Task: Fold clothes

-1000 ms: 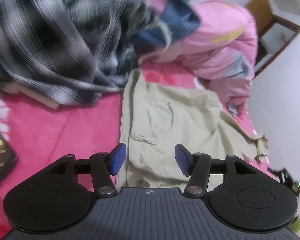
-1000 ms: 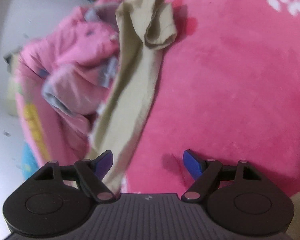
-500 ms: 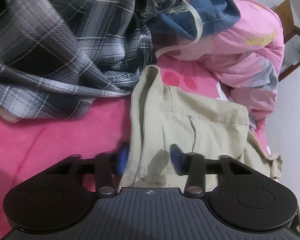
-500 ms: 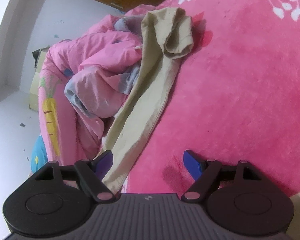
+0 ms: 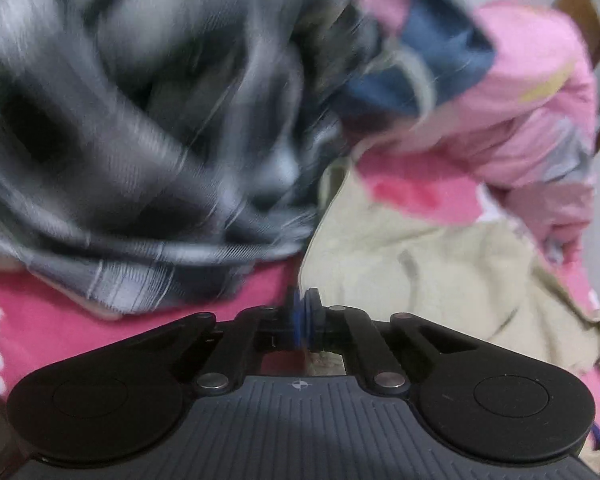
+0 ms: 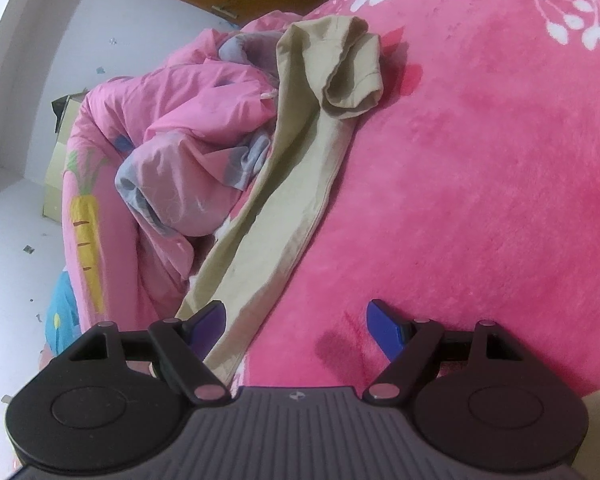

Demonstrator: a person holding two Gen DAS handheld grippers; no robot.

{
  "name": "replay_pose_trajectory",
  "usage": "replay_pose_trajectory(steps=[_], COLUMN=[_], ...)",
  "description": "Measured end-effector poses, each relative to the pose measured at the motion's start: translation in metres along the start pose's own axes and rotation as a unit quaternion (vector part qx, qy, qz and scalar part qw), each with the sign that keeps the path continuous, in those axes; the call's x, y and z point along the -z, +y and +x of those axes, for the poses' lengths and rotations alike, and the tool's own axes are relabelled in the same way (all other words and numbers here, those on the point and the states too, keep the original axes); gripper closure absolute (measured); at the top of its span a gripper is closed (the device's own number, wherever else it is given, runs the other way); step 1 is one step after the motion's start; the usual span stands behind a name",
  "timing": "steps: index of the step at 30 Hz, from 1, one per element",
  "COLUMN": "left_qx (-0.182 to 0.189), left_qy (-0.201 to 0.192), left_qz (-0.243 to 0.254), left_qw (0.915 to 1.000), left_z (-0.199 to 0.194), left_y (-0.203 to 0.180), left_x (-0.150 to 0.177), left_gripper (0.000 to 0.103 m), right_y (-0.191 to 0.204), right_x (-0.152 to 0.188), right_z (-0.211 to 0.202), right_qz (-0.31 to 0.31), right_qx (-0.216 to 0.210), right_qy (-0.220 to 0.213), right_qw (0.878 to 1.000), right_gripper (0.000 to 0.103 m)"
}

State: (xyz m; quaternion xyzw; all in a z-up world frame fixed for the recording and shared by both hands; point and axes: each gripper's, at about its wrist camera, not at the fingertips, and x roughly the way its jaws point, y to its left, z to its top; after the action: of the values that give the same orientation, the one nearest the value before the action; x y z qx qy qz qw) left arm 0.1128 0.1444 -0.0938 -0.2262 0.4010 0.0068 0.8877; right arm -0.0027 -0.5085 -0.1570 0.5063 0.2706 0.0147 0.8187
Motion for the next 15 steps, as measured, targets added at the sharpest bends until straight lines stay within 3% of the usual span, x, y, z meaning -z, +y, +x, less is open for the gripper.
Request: replay_pose_trajectory(steps=[3,5,8,11,15], left_qx=[0.023,0.043,0.070,0.122,0.118], left_qy=[0.012,0.026,0.034,0.042,0.066], left_qz=[0.003,-0.021,-0.065,-0.069,-0.038], left_qw=[0.9997,0.9985,0.9948,0.9893,0.9901], left_z=[0.000,-0.011,-0.048,-0.094,-0.131], left_y=[0.007,0.015,0.030,0.041,0.046], left_x=[0.001,-0.004,-0.005,0.015,0.067], left_gripper=[0.093,0.060,0.042,0.029,0.026], right_y=[0.000,-0.001,-0.002,-0.002,-0.001], right_x=[0.003,0.004,0.004,0.005,0.008], right_z=[-0.001,-0.002,-0.002,-0.002,-0.002], right_qz=[-0.009,-0.011,-0.009,-0.016,-0.024], right_qx=[-0.003,-0.007,-0.010,-0.013,-0.016], right_qy=[-0.005,-0.007,-0.007,-0.009,-0.014], right_qw=[1.000,1.000,1.000,1.000,0.999], right_gripper=[0.023,0.023,0.023,0.023,0.023])
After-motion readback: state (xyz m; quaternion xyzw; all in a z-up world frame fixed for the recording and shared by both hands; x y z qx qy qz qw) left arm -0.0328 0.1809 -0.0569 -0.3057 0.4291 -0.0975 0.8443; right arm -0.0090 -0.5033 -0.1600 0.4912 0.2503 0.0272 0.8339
